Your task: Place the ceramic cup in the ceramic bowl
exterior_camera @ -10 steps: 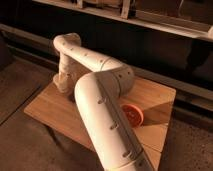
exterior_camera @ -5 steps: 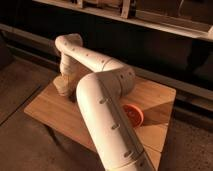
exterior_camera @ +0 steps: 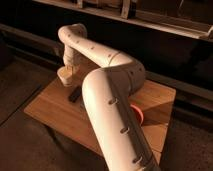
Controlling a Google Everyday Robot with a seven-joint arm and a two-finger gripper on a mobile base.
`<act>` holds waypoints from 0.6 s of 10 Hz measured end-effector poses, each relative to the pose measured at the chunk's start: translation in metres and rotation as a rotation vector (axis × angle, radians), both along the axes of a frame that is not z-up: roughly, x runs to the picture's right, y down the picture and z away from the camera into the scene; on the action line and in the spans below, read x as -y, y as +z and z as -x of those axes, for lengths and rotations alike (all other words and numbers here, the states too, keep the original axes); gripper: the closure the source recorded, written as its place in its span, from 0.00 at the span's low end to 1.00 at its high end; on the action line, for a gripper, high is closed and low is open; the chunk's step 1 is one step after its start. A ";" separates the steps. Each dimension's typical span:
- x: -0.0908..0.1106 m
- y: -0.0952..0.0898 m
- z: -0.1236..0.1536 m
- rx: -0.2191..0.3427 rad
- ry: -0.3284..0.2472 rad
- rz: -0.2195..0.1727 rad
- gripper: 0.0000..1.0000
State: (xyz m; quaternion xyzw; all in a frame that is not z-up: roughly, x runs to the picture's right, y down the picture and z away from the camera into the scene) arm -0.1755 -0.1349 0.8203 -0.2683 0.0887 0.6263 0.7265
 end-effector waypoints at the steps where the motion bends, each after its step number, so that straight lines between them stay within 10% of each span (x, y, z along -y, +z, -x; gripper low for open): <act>1: 0.011 -0.011 -0.006 -0.011 0.006 -0.022 1.00; 6: 0.020 -0.092 -0.092 -0.188 0.041 -0.079 1.00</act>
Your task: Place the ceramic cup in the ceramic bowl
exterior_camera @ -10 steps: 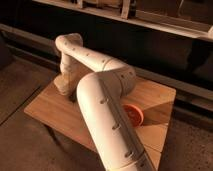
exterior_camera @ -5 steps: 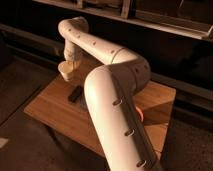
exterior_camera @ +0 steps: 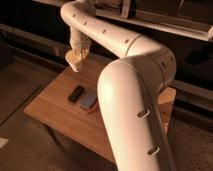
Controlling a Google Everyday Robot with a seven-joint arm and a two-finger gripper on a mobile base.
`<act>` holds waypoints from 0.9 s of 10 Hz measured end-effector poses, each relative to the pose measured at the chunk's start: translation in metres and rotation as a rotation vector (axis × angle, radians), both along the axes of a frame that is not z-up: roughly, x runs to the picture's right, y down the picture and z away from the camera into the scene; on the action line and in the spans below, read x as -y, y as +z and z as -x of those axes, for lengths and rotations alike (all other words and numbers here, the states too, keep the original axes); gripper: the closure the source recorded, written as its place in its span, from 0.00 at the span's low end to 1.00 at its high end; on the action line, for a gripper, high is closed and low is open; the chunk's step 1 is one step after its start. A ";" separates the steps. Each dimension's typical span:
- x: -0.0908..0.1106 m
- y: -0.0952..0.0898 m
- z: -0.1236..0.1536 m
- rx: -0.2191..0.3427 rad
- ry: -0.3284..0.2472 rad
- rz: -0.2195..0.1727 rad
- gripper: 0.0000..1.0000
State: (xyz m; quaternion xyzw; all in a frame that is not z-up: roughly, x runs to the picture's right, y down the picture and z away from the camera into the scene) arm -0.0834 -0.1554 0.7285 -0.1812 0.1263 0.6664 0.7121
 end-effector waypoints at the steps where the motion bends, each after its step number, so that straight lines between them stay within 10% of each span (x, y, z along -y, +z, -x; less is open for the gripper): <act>1: -0.018 -0.014 -0.021 -0.046 0.024 0.019 1.00; 9: -0.162 -0.083 -0.123 -0.213 0.289 0.106 1.00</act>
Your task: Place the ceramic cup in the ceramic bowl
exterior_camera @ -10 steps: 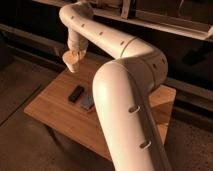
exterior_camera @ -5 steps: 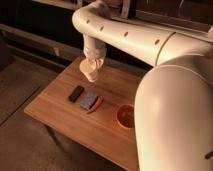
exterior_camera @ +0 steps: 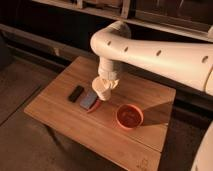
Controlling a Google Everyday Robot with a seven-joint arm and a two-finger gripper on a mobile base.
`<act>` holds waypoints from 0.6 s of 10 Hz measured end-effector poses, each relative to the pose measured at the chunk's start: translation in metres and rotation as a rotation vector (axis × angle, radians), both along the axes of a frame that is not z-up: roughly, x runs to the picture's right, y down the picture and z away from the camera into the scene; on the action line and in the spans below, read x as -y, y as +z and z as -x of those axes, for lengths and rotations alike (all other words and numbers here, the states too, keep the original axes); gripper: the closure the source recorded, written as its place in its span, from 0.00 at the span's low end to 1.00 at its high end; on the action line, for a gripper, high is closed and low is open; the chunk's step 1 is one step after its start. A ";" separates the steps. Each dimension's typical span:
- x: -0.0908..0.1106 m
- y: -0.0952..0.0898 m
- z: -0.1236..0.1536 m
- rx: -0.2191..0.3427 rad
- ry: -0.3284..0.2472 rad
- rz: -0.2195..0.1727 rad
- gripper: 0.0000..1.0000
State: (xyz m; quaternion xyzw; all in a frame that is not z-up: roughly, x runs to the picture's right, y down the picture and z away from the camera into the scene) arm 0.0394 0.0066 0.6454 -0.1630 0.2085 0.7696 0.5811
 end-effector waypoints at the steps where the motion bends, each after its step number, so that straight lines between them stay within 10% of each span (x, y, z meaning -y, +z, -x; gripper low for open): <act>1: -0.016 -0.005 -0.015 -0.013 0.041 0.002 1.00; 6: -0.077 -0.013 -0.086 -0.056 0.201 0.035 1.00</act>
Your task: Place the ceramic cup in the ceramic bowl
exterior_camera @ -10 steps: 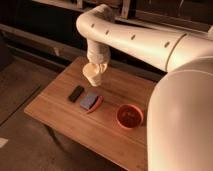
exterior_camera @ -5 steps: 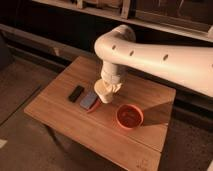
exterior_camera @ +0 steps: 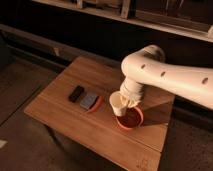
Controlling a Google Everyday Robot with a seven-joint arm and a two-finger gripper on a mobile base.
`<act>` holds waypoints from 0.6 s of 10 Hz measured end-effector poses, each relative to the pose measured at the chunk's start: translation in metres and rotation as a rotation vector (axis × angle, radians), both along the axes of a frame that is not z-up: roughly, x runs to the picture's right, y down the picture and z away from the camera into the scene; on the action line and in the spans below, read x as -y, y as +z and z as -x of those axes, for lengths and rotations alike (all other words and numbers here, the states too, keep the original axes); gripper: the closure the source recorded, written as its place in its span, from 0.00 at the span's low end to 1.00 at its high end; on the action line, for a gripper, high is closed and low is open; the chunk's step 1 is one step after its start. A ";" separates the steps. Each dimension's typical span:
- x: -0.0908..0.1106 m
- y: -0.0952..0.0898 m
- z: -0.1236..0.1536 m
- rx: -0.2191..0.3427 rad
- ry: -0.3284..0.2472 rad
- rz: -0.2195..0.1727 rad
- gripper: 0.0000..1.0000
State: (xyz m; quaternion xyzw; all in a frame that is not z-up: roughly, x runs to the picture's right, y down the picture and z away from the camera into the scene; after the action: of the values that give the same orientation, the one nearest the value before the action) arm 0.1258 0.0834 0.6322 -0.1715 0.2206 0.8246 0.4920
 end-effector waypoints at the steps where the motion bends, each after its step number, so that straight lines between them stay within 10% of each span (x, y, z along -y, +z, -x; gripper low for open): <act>1: -0.007 0.000 -0.011 -0.003 0.014 0.007 1.00; 6: -0.031 0.011 -0.068 -0.020 0.076 0.042 1.00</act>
State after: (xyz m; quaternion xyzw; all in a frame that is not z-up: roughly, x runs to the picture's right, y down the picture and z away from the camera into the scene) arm 0.1938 0.1146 0.6429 -0.1818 0.2360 0.8394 0.4545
